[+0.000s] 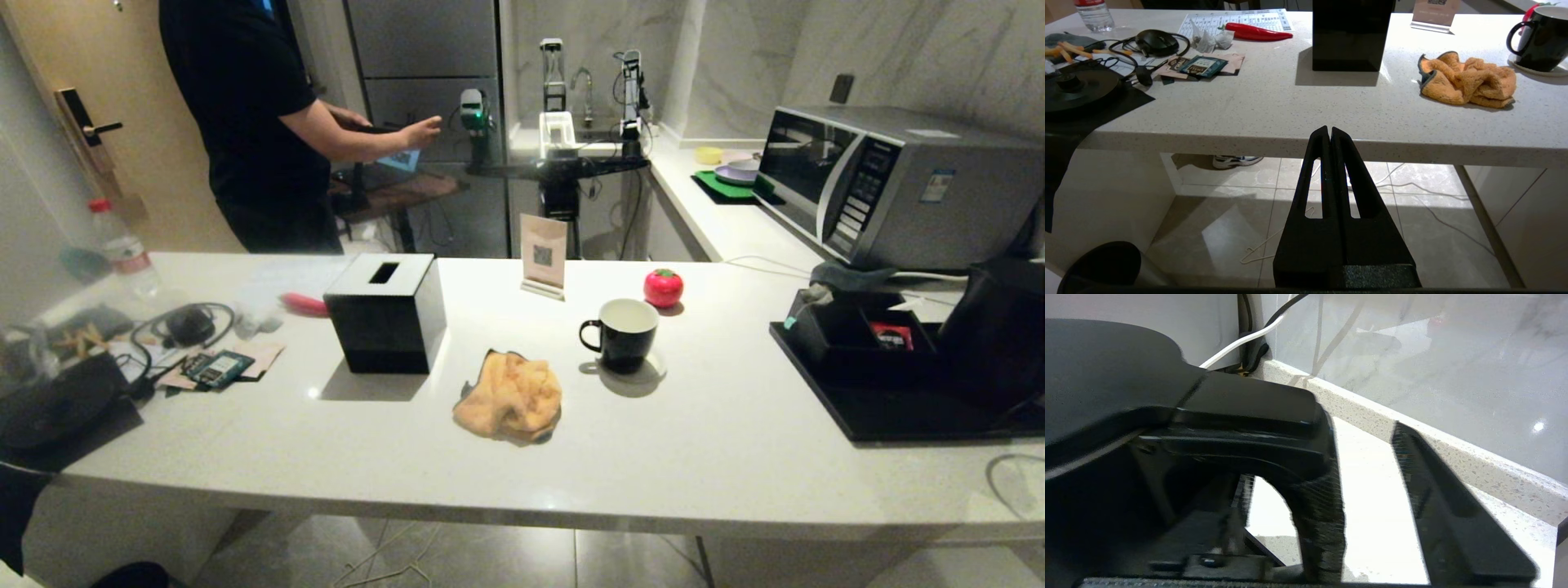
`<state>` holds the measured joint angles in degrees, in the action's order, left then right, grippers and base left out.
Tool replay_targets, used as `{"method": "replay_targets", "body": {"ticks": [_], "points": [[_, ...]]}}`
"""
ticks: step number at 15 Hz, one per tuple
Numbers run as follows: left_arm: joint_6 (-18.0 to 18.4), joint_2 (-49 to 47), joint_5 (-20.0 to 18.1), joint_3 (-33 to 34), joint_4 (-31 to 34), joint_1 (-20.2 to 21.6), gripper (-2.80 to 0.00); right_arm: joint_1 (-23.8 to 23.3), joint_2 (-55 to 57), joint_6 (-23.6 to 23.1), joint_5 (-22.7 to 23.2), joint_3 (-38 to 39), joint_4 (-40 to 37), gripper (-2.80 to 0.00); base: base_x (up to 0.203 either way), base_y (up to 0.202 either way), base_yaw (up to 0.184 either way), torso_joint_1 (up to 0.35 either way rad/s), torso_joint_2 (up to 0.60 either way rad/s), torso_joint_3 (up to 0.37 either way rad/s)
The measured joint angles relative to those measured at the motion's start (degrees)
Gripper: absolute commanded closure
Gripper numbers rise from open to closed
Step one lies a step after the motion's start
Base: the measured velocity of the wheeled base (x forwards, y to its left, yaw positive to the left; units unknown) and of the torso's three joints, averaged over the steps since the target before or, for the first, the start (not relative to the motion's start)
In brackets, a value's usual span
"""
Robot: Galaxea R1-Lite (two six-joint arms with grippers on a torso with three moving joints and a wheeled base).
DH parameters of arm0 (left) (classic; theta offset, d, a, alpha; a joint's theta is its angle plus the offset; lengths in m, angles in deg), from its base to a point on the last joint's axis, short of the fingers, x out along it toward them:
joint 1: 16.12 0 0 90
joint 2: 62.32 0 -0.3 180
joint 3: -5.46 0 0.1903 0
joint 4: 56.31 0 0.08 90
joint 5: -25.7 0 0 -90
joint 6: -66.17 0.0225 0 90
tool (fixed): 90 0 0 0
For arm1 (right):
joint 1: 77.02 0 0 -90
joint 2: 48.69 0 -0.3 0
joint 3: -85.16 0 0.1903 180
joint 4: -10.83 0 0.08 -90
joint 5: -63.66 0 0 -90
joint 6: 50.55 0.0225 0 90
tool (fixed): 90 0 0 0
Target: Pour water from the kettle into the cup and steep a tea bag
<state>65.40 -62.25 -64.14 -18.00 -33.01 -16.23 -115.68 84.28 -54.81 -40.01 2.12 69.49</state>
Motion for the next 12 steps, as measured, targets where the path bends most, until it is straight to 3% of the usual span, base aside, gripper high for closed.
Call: {"method": "replay_targets", "body": {"ticks": [6, 12], "points": [[0.0, -0.02, 0.02, 0.0, 0.0, 0.01, 0.0, 0.09, -1.53, -0.1, -0.02, 1.53, -0.29, -2.8, 0.0, 0.0, 0.0, 0.0, 0.0, 0.0], [0.02, 0.0, 0.0, 0.0, 0.0, 0.0, 0.0, -0.35, -5.78, -0.11, 0.0, 8.19, 0.81, -2.8, 0.0, 0.0, 0.0, 0.0, 0.0, 0.0]]}}
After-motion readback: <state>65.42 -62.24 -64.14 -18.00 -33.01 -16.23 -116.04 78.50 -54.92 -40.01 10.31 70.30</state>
